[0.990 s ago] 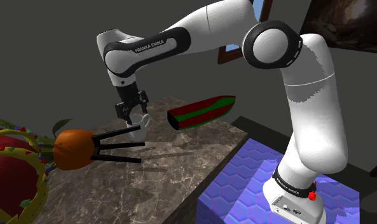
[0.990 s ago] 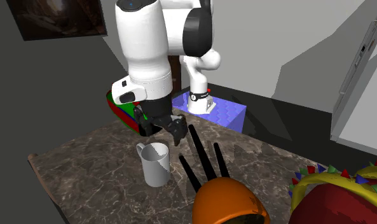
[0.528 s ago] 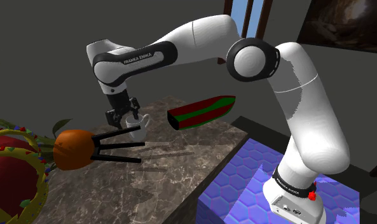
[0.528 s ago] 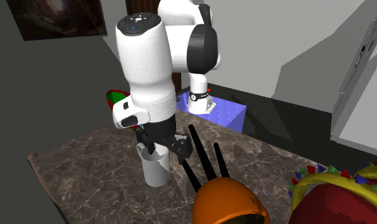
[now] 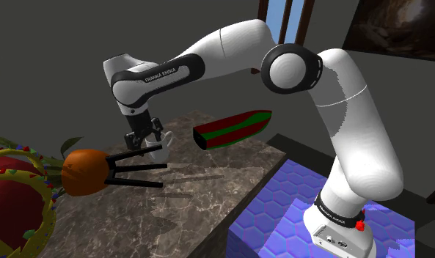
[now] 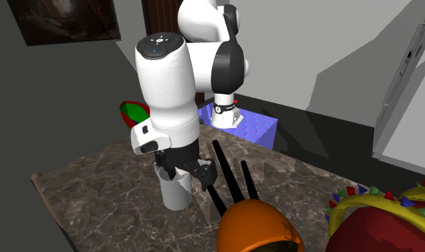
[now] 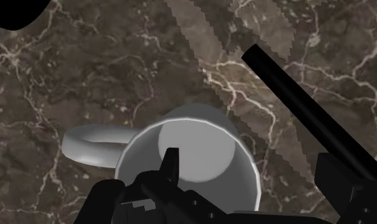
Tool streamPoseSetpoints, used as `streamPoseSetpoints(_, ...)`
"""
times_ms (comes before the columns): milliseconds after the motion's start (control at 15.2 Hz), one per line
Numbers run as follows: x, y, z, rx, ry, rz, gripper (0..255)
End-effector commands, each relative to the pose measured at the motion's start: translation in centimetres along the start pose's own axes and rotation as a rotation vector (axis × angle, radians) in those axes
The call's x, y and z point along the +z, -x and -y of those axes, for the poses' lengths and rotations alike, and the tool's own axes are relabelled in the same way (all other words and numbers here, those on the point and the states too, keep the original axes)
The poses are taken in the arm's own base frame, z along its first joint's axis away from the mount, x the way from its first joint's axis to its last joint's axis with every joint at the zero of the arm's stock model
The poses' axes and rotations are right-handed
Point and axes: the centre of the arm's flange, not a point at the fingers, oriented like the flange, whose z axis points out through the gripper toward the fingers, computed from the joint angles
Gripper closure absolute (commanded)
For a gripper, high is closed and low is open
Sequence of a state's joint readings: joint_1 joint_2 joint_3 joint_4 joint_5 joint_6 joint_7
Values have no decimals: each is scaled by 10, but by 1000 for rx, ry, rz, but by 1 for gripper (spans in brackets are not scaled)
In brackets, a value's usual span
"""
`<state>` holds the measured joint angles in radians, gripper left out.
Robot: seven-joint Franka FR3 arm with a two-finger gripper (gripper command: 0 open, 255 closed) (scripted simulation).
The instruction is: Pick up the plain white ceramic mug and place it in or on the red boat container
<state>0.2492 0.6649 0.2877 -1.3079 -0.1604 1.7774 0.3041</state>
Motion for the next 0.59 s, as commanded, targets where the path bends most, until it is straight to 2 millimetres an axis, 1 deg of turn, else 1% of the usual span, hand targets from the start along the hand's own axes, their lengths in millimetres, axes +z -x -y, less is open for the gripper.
streamPoseSetpoints(0, 0, 0, 0, 0, 0, 0, 0)
streamPoseSetpoints(132, 0, 0, 0, 0, 0, 0, 0)
streamPoseSetpoints(198, 0, 0, 0, 0, 0, 0, 255)
streamPoseSetpoints(528, 0, 0, 0, 0, 0, 0, 255)
